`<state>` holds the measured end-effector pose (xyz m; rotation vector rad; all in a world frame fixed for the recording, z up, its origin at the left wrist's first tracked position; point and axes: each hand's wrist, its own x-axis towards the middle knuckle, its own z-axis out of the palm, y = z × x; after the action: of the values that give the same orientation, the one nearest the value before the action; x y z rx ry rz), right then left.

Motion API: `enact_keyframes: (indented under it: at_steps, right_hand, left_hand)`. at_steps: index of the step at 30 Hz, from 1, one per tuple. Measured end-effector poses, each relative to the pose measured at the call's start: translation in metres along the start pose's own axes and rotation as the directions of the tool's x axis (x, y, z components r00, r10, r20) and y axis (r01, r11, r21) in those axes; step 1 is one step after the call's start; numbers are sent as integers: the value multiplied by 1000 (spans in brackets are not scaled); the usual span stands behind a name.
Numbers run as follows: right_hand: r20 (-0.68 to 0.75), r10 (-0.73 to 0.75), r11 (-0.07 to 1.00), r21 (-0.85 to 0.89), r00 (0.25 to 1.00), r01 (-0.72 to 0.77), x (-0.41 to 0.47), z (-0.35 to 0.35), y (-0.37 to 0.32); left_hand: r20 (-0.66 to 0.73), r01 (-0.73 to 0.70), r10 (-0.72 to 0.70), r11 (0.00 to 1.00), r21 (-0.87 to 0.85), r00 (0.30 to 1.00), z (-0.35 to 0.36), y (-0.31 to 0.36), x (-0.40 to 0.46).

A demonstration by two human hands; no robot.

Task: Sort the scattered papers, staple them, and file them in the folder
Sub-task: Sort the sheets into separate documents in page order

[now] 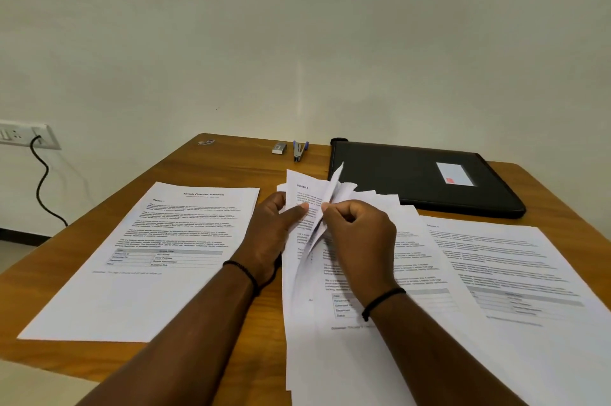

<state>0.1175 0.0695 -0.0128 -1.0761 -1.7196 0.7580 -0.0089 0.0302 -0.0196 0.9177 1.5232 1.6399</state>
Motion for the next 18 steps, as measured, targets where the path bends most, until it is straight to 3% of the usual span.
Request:
enact_keyframes:
  at_steps: [4, 9, 18]
  right_hand:
    - [31, -3, 999, 52, 1000, 1, -2, 2, 4]
    - [43, 9, 995, 96, 999, -13, 0, 0, 3]
    - [-2, 26, 974, 226, 1000, -24, 1, 0, 0]
  left_hand:
    - [-8, -1, 1, 1000, 20, 1000, -1, -1, -1]
    - [-18, 47, -49, 995, -91, 999, -3, 2, -2]
    - [29, 33, -31, 997, -63, 999, -5, 0, -2]
